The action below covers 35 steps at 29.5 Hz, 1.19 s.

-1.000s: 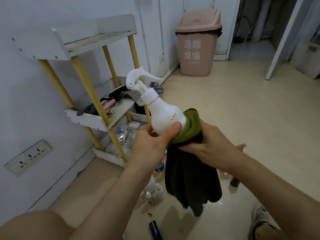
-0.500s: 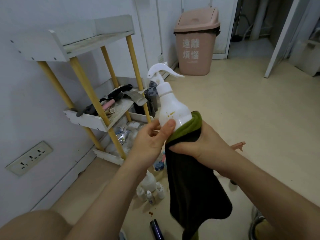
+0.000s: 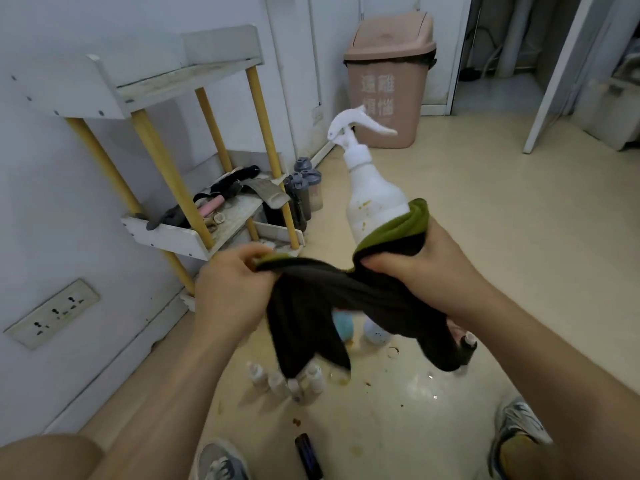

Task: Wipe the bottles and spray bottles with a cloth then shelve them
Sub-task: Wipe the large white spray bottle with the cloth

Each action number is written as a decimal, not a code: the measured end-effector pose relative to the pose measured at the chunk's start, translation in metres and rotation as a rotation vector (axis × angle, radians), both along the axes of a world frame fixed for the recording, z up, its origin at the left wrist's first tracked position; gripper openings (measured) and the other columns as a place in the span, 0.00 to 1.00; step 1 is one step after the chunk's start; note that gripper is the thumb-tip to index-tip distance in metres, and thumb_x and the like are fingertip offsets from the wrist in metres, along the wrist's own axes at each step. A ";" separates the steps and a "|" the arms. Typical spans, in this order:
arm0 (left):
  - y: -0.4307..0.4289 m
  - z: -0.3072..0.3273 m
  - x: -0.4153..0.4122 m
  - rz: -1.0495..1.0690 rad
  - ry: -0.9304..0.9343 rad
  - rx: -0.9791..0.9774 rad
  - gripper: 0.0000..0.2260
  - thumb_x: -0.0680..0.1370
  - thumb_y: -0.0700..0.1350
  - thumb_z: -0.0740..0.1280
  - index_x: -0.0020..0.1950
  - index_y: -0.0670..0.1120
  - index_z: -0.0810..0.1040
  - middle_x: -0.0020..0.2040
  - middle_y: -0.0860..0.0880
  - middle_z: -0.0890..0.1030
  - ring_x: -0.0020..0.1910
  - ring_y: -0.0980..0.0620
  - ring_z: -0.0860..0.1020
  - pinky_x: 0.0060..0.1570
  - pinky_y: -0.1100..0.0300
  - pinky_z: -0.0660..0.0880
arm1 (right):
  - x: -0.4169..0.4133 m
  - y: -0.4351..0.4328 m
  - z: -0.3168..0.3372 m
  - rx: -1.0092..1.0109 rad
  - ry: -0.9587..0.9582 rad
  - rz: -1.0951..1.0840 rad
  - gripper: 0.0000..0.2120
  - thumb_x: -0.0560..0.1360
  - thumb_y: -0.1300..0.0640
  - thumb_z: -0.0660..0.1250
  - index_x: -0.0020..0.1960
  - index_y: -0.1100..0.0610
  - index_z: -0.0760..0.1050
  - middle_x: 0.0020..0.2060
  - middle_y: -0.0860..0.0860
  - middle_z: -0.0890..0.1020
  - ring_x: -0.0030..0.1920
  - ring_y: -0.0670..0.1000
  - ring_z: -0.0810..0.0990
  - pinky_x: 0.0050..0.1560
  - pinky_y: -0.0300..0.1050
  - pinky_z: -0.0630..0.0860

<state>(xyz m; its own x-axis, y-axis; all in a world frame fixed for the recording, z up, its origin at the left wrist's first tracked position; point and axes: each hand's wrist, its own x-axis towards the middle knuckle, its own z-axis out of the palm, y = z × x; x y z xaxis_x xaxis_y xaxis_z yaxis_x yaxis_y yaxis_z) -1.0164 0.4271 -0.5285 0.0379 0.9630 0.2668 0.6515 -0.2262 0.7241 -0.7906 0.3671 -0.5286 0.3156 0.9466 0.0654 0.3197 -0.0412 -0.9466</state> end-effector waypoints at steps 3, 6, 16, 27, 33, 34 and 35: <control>-0.012 0.028 0.014 -0.326 -0.726 -0.163 0.08 0.78 0.36 0.66 0.54 0.45 0.80 0.43 0.61 0.84 0.48 0.61 0.82 0.50 0.59 0.80 | -0.014 0.003 -0.006 -0.008 -0.038 0.068 0.30 0.56 0.41 0.76 0.56 0.43 0.71 0.49 0.43 0.82 0.50 0.45 0.81 0.52 0.50 0.79; -0.019 0.019 0.029 -0.503 -0.926 -0.290 0.14 0.76 0.41 0.66 0.62 0.45 0.76 0.55 0.50 0.84 0.58 0.50 0.81 0.56 0.54 0.79 | -0.029 0.007 -0.012 0.025 0.019 0.075 0.32 0.56 0.43 0.73 0.59 0.48 0.73 0.48 0.46 0.84 0.50 0.48 0.83 0.52 0.55 0.80; -0.023 0.004 0.045 -0.545 -0.419 0.202 0.25 0.76 0.49 0.70 0.70 0.64 0.69 0.66 0.66 0.74 0.68 0.64 0.70 0.66 0.67 0.68 | -0.051 0.008 -0.008 0.038 0.036 0.035 0.27 0.68 0.37 0.70 0.60 0.47 0.66 0.50 0.47 0.82 0.50 0.51 0.82 0.51 0.56 0.80; -0.005 0.008 0.042 -0.294 -1.200 -0.231 0.40 0.59 0.64 0.79 0.66 0.46 0.77 0.63 0.44 0.80 0.64 0.43 0.78 0.68 0.42 0.69 | -0.078 -0.003 0.002 0.161 -0.096 0.174 0.44 0.62 0.33 0.67 0.71 0.49 0.55 0.59 0.51 0.77 0.58 0.53 0.79 0.55 0.56 0.79; -0.006 0.010 0.038 -0.307 -1.070 -0.262 0.23 0.71 0.64 0.68 0.57 0.49 0.82 0.57 0.45 0.84 0.59 0.44 0.81 0.64 0.43 0.73 | -0.069 0.002 0.005 0.179 0.083 0.313 0.41 0.63 0.40 0.71 0.71 0.49 0.58 0.63 0.45 0.77 0.63 0.46 0.77 0.62 0.52 0.76; -0.009 0.012 0.036 -0.326 -1.070 -0.331 0.26 0.71 0.65 0.68 0.60 0.48 0.81 0.57 0.44 0.84 0.58 0.44 0.81 0.62 0.45 0.74 | -0.068 0.003 0.004 0.174 0.114 0.327 0.40 0.65 0.42 0.72 0.71 0.49 0.57 0.63 0.44 0.77 0.63 0.45 0.77 0.63 0.51 0.75; -0.011 0.013 0.034 -0.349 -1.067 -0.399 0.28 0.71 0.65 0.68 0.61 0.47 0.80 0.56 0.44 0.84 0.58 0.44 0.82 0.60 0.46 0.76 | -0.067 0.004 0.004 0.159 0.147 0.346 0.40 0.65 0.44 0.72 0.72 0.47 0.57 0.63 0.42 0.77 0.63 0.44 0.76 0.64 0.50 0.75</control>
